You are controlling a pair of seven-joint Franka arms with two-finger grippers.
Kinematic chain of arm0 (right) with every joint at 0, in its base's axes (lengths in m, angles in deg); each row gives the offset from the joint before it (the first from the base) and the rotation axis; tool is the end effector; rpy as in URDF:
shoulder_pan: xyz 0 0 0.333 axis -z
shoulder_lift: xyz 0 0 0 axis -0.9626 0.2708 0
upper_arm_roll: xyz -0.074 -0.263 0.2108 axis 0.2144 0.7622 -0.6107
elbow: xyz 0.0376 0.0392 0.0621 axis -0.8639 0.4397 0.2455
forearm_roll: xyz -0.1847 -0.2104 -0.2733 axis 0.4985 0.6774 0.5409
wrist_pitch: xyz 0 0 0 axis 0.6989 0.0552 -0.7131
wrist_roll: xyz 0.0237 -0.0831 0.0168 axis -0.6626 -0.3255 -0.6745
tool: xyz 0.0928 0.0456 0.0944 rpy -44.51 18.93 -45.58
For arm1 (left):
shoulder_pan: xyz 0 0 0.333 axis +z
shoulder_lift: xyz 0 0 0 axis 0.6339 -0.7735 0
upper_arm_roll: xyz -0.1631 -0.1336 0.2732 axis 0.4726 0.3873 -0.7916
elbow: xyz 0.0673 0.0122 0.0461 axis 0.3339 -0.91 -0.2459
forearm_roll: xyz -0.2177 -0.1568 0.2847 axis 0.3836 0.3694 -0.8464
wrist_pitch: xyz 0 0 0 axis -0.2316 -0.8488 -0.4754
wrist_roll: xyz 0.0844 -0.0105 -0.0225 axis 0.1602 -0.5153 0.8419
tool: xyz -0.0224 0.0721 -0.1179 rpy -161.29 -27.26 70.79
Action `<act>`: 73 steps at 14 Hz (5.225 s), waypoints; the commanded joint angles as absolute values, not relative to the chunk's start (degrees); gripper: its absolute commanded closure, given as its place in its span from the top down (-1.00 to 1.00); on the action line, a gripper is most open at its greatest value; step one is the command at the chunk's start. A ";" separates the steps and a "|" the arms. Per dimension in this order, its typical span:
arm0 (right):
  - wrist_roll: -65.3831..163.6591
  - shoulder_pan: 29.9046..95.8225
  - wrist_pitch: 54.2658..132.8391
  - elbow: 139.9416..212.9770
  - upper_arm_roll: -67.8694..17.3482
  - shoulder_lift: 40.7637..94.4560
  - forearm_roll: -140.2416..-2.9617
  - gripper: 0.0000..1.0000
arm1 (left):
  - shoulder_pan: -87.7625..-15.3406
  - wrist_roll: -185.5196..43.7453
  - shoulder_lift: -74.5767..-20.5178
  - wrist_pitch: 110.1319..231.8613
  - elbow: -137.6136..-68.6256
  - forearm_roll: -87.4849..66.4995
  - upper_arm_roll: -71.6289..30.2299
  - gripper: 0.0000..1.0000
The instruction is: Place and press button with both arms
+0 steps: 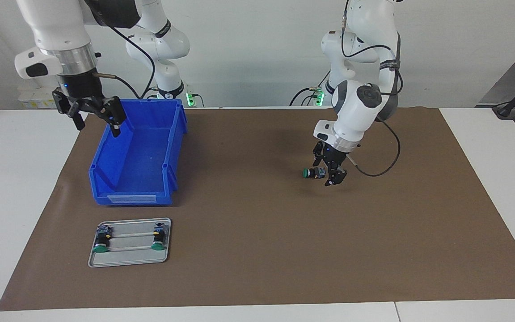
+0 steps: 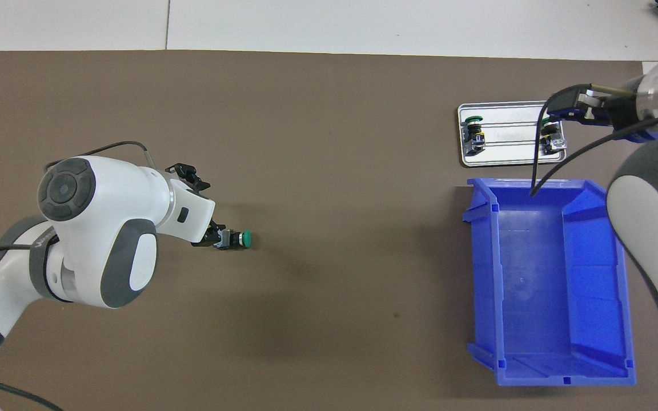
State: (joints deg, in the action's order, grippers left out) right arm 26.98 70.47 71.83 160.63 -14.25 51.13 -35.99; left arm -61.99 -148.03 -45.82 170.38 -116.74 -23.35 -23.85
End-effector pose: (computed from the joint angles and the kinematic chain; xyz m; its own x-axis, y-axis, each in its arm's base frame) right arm 0.5607 -0.0119 0.6621 0.9565 -0.2342 0.1738 -0.2453 -0.9684 0.0450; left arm 0.5310 -0.2271 0.3461 0.2434 -0.9509 0.1912 -0.9679 -0.2508 -0.0149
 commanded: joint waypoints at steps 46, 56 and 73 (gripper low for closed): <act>28.83 71.48 68.06 165.78 -15.42 49.02 -39.69 1.00 | -69.66 -149.00 -47.77 181.94 -127.43 -22.36 -25.05 0.02; 28.83 71.48 68.06 165.78 -15.51 49.02 -39.69 1.00 | -68.69 -148.73 -47.95 181.15 -124.97 -22.36 -25.40 -1.00; 28.83 71.48 68.06 165.78 -15.42 49.02 -39.69 1.00 | -58.25 -149.94 -47.95 161.56 -111.17 -12.64 -25.05 -1.00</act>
